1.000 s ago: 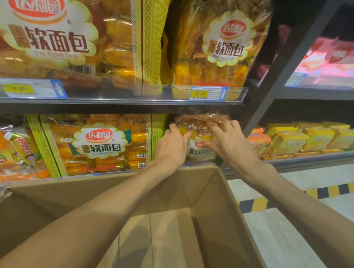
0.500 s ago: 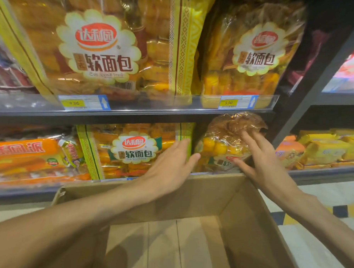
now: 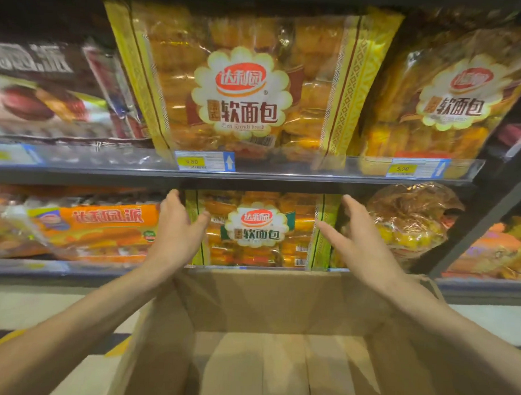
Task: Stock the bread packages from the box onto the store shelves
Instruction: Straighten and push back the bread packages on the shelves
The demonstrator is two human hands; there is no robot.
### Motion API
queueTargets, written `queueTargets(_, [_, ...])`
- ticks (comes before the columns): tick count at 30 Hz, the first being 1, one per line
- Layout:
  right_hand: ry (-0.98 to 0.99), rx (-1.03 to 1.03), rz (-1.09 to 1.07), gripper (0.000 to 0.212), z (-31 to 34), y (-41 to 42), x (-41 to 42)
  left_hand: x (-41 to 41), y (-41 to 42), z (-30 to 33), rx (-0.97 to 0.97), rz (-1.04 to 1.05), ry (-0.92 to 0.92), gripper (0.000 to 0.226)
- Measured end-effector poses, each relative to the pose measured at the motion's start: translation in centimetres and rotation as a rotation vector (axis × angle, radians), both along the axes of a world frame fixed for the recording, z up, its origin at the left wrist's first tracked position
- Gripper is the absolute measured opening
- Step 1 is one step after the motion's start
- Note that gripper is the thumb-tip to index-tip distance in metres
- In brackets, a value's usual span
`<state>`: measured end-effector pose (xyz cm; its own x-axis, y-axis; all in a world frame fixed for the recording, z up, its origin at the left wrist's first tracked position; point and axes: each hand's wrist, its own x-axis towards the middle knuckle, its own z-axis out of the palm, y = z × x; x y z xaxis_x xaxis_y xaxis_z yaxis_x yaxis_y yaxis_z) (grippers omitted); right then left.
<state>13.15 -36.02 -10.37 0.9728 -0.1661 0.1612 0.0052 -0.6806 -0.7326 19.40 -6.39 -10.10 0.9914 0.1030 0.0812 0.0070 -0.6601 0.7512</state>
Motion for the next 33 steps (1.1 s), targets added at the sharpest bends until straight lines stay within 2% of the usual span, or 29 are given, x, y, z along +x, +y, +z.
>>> queueTargets(3, [0.078, 0.018, -0.12, 0.072, -0.2, 1.0, 2.0, 0.8, -0.4, -0.2, 0.007, 0.048, 0.011, 0.045])
queueTargets(5, [0.117, 0.023, -0.189, 0.066, -0.2, 1.4, 2.8, 1.0, -0.8, -0.3, 0.042, 0.086, 0.005, 0.037])
queueTargets(9, [0.183, 0.11, -0.231, 0.074, -0.8, 1.4, 4.4, 1.2, -0.8, -0.7, 0.077, 0.098, -0.022, 0.038])
queueTargets(11, [0.202, 0.126, -0.248, 0.07, -1.2, 1.6, 4.5, 1.1, -0.6, -0.8, 0.073, 0.088, -0.029, 0.04])
queueTargets(14, [0.175, 0.076, -0.277, 0.058, -2.0, 1.5, 4.3, 0.7, -0.4, -1.3, 0.046, 0.084, -0.053, 0.055])
queueTargets(18, [0.098, 0.087, -0.293, 0.07, -1.9, 0.5, 3.6, -0.5, -1.1, -1.7, -0.016, 0.097, -0.124, 0.072])
queueTargets(25, [0.052, 0.119, -0.285, 0.062, -1.4, 0.3, 2.1, -1.1, 0.2, -2.8, -0.059, 0.041, -0.194, 0.055])
queueTargets(33, [0.049, 0.105, -0.269, 0.068, -1.4, -0.5, 1.4, -0.8, 0.0, -2.6, -0.037, -0.001, -0.175, 0.057])
